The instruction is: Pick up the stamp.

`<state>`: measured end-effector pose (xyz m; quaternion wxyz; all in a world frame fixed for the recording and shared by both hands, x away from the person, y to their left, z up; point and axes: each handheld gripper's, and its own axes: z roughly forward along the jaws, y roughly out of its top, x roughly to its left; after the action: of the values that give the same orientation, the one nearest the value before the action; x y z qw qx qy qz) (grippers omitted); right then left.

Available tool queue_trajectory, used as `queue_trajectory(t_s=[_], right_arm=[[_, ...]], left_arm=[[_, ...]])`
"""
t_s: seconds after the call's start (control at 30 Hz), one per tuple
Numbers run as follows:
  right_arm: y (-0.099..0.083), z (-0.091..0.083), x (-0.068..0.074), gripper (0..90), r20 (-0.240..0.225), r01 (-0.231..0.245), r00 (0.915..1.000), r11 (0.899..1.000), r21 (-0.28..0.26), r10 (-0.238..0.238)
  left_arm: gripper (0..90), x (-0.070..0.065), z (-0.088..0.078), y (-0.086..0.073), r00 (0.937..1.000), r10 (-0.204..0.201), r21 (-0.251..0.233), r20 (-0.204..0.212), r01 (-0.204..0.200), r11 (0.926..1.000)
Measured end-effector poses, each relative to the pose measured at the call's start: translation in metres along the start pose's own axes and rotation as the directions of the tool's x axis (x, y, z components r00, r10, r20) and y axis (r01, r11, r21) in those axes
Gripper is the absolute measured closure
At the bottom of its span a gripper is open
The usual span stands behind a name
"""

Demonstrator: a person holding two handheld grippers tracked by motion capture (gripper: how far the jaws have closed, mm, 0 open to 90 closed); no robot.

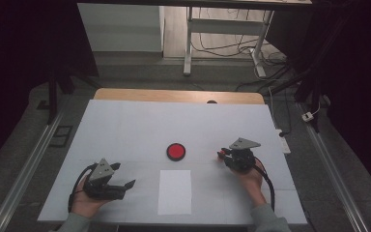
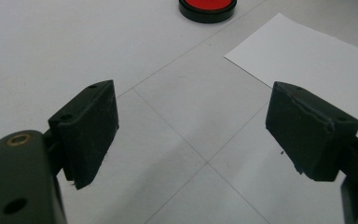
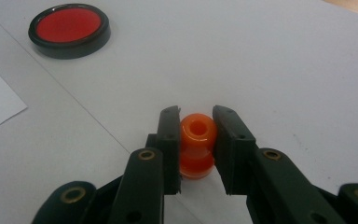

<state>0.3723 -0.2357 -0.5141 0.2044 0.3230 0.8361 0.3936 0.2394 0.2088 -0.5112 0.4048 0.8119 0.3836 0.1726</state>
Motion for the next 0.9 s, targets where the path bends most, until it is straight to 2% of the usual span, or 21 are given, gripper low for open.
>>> queue_trajectory(t_s=[0.9], right_arm=[[0.010, -0.019, 0.007, 72.5, -0.013, 0.002, 0.9999, 0.997, -0.080, -0.003]], left_arm=[[17.5, -0.002, 0.003, 0.000, 1.0000, 0.002, 0.011, -0.005, -0.002, 0.9999]])
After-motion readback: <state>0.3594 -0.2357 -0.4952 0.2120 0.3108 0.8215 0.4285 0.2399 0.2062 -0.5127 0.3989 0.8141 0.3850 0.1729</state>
